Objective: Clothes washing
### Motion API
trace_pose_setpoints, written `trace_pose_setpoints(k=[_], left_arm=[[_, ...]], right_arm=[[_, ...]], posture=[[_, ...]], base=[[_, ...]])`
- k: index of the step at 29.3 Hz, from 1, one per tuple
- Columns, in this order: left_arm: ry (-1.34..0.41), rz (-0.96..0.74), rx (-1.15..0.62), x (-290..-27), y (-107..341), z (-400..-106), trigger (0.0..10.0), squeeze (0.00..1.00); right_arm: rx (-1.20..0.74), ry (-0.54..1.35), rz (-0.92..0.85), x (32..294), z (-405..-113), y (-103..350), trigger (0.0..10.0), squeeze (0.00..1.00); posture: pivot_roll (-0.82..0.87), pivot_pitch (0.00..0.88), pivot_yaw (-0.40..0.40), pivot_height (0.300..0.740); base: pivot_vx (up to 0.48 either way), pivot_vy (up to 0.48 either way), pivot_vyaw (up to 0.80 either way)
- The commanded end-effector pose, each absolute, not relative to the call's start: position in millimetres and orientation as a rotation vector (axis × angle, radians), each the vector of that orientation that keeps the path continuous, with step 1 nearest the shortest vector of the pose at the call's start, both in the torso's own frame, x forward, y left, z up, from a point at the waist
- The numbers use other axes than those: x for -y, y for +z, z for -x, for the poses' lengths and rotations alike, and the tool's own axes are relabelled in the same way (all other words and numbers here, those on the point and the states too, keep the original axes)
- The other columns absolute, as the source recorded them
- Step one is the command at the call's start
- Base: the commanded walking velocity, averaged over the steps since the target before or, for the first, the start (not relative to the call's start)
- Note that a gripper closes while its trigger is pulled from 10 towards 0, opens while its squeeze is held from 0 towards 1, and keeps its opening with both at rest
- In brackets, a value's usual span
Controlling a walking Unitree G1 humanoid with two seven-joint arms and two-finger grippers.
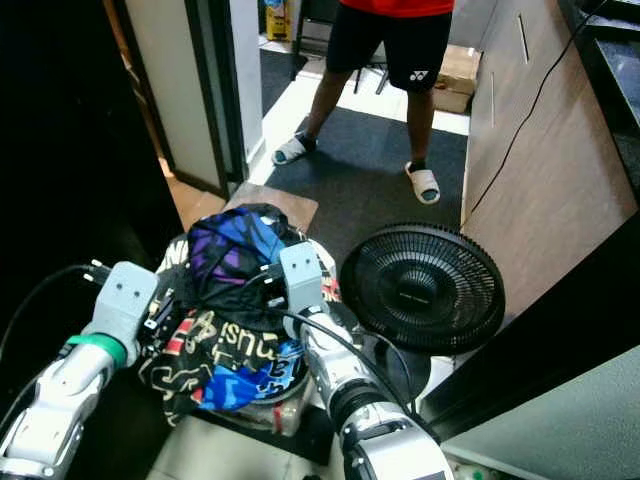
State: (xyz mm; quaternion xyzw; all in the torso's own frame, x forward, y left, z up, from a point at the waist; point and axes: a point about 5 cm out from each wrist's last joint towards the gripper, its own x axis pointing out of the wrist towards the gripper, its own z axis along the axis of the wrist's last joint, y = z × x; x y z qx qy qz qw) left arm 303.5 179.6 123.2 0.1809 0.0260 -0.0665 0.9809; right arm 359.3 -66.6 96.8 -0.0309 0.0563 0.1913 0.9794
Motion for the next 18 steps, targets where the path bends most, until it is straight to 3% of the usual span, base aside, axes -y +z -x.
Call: trace_pose_setpoints(k=[1, 18], left_arm=[[-0.131, -0.357, -0.090, -178, 115, -302, 10.0, 0.00], [-0.134, -0.323, -0.078, -170, 112, -311, 10.0, 0.00]], right_arm=[[-0.132, 0.384, 0.034, 69, -354, 87, 0.0, 0.00], [0.163, 0.313, -0.061, 88, -357, 130, 0.0, 0.00]], posture=[[0.21, 0.138, 0.048, 0.740], [0.16, 0.019, 0.043, 0.740]], base=[[0.000, 0.000, 0.00], [0.000, 0.000, 0.00]])
